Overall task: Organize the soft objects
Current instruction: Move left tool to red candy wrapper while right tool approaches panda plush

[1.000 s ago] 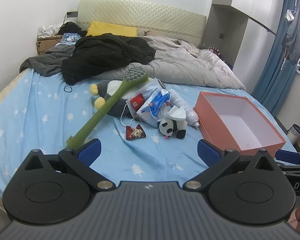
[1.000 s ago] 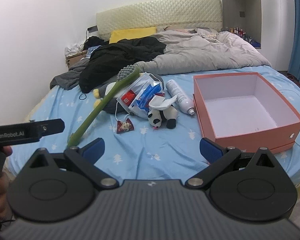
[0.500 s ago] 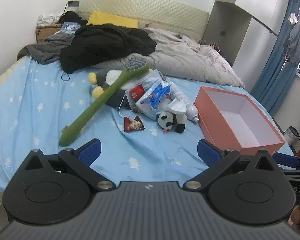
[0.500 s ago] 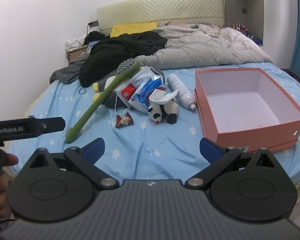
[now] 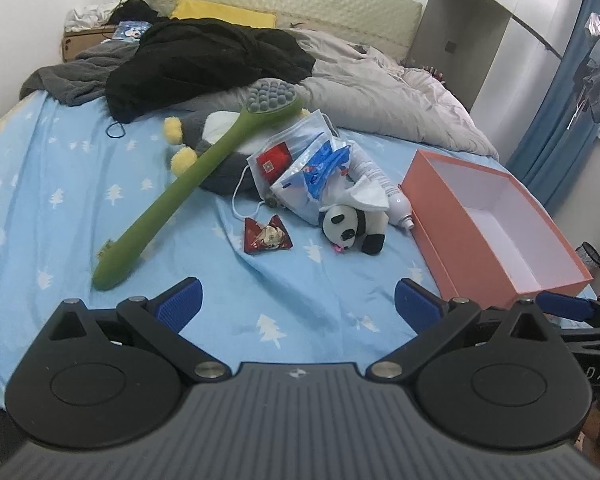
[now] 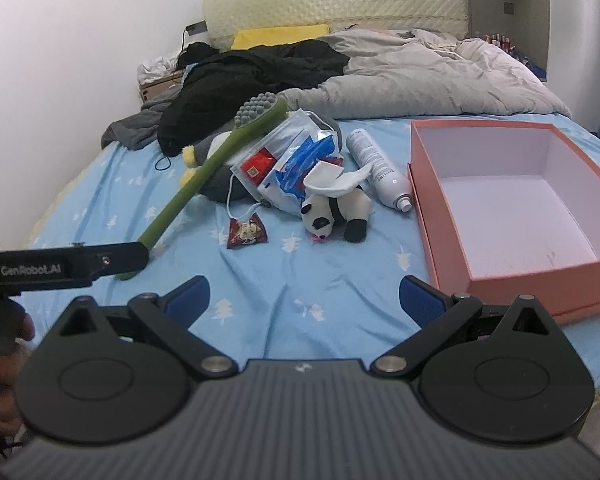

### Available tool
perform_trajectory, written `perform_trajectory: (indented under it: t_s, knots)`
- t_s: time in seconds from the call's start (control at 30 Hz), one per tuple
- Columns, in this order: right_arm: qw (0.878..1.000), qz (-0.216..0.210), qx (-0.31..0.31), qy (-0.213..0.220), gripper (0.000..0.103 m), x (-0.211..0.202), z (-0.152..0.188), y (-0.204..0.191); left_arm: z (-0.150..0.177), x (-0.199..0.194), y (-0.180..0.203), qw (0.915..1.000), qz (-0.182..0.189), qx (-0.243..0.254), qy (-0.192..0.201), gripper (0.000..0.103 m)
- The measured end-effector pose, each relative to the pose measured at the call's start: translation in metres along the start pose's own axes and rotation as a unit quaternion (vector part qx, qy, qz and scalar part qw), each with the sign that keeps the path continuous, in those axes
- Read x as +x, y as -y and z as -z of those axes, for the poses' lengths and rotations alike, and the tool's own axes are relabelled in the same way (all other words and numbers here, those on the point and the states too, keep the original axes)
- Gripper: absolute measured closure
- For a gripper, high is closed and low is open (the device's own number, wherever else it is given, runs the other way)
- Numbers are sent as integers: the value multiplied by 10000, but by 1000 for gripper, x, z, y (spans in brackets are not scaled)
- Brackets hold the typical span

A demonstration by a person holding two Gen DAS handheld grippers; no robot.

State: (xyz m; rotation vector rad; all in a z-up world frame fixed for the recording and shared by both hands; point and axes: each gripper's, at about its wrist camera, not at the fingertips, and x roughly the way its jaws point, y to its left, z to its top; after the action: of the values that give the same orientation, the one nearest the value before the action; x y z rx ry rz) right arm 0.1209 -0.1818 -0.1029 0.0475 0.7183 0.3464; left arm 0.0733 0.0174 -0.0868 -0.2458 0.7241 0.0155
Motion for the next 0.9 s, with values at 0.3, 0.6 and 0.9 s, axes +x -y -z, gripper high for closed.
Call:
perform_trajectory:
  t_s: [0.3, 0.6, 0.9]
  knots:
    - [9995, 109, -293, -55, 0, 61, -12, 5, -17, 73, -14, 9996, 133, -80, -244, 1]
    - [9977, 274, -581, -231, 0, 144, -26, 9, -40, 154, -37, 9986, 261, -223, -413, 1]
    - [9943, 404, -793, -595, 0, 235, -42, 24, -54, 242, -59, 9932, 452, -454, -967, 17]
